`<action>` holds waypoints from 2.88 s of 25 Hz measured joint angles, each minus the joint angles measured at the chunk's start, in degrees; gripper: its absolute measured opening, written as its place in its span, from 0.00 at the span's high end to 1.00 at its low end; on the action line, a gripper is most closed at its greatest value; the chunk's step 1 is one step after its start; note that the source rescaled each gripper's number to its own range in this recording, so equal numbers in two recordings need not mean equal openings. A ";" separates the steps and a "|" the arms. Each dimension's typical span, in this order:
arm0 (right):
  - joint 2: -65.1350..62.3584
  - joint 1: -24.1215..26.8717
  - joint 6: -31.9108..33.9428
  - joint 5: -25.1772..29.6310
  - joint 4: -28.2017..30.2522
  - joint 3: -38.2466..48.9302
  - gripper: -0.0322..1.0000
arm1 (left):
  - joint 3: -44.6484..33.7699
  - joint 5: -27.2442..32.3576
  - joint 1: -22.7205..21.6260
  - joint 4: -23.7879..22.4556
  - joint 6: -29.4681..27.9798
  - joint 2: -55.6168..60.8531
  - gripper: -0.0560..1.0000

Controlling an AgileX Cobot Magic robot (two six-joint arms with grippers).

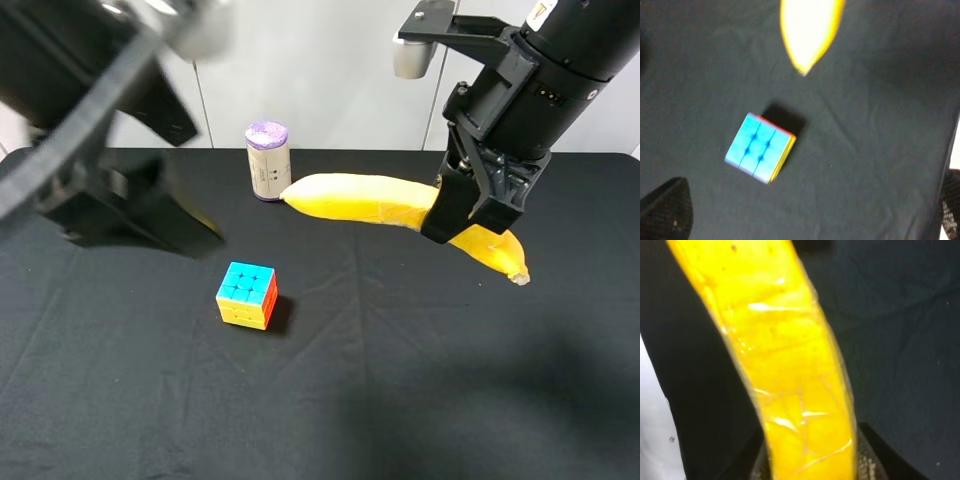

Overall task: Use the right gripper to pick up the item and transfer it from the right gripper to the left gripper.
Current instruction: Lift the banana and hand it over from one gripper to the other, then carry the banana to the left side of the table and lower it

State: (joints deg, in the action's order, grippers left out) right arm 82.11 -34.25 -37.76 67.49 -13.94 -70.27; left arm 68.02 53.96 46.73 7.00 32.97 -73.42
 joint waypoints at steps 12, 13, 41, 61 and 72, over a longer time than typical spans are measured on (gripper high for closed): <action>0.00 0.00 0.23 -0.94 0.00 0.00 0.97 | -0.01 -12.69 4.67 4.38 0.81 -7.49 0.03; 0.00 0.00 0.23 -1.07 0.00 0.00 0.97 | -0.01 -13.28 4.67 4.64 0.95 -8.11 0.03; 0.00 0.00 0.03 -1.16 0.17 0.00 0.97 | -0.01 -24.04 5.08 5.74 2.27 -14.87 0.94; -1.07 0.00 6.73 1.49 0.05 -1.95 0.00 | -0.01 -25.11 5.08 5.95 2.33 -14.87 0.94; -7.01 0.00 14.65 2.04 2.62 -3.36 0.00 | -0.01 -25.11 5.08 5.95 2.33 -14.87 0.94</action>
State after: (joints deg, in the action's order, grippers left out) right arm 75.10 -34.25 -23.11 69.52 -11.32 -73.63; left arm 68.00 28.85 51.81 12.95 35.30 -88.29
